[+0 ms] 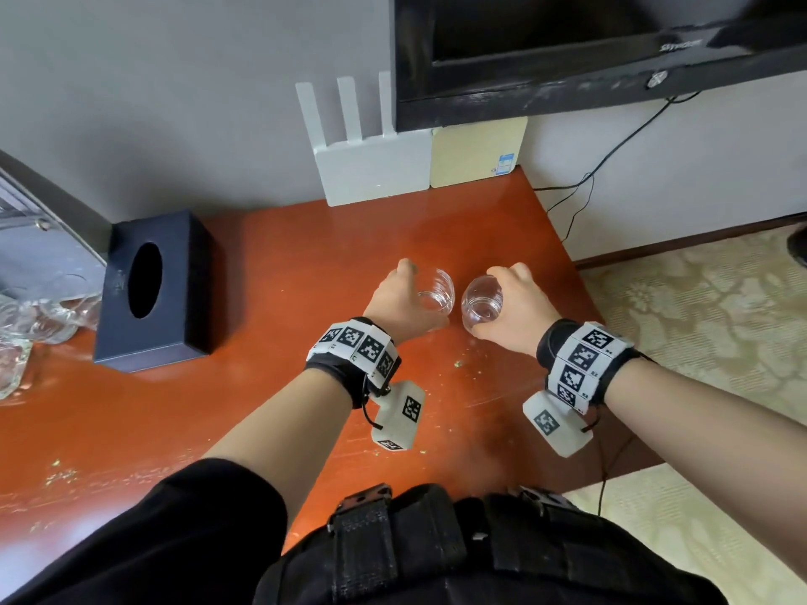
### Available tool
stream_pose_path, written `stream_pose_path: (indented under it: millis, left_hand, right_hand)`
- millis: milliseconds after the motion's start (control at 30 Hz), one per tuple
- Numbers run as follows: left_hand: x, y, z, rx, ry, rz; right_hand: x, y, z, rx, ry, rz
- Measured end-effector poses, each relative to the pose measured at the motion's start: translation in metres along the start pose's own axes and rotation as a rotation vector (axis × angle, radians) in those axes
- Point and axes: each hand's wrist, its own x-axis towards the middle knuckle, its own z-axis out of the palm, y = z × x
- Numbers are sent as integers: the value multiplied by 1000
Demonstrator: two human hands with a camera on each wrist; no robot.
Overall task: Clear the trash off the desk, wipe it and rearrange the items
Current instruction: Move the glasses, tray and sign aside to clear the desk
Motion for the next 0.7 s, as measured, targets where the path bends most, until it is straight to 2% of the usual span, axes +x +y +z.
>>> stream_pose_path:
  millis: [367,700]
  left_hand:
    - [48,51,63,48,-49,-34]
    - [73,69,85,42,-28,-50]
  right_hand:
    - [47,78,-29,34,9,34]
    - [71,109,-37,53,4,28]
